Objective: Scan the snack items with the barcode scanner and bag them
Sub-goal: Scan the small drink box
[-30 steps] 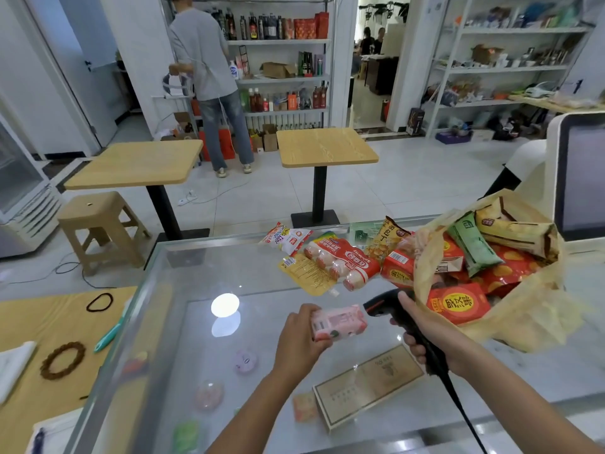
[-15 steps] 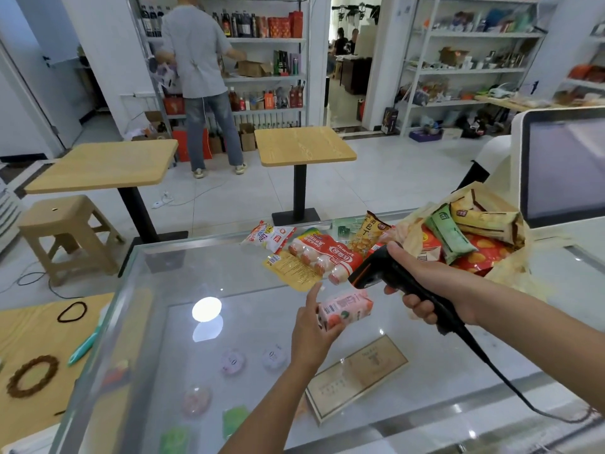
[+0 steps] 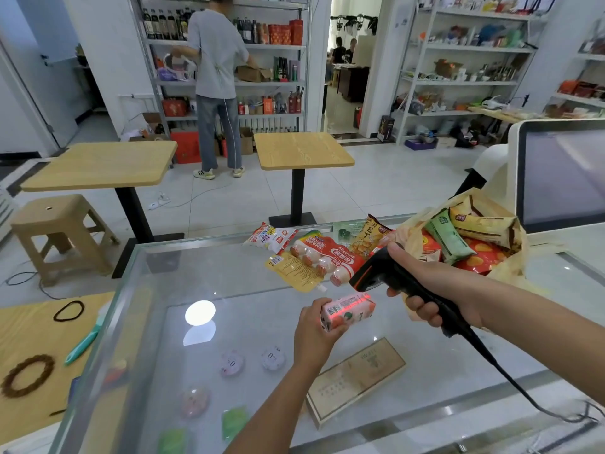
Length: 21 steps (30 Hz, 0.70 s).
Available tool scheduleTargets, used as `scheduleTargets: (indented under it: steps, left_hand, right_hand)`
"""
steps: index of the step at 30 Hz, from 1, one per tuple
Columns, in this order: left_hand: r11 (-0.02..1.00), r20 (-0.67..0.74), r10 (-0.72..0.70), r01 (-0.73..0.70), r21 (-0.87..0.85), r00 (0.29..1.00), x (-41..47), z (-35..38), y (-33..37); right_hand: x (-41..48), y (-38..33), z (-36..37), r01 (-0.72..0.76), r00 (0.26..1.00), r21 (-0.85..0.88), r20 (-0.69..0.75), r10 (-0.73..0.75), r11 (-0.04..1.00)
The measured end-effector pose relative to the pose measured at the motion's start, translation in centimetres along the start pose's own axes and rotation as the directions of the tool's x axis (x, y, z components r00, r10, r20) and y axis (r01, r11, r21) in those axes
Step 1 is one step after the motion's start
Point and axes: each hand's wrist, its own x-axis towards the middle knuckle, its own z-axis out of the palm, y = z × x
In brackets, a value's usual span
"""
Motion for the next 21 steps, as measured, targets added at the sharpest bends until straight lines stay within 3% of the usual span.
scheduleTargets:
  steps: [21]
  left_hand:
    - [1.000,-0.016,0.023,-0.023,-0.007,1.000,0.0,0.1,-0.2]
  right_hand:
    - [-1.4,-0.5,0.5,0.023,0.999,0.035,-0.027,-0.022,0.999]
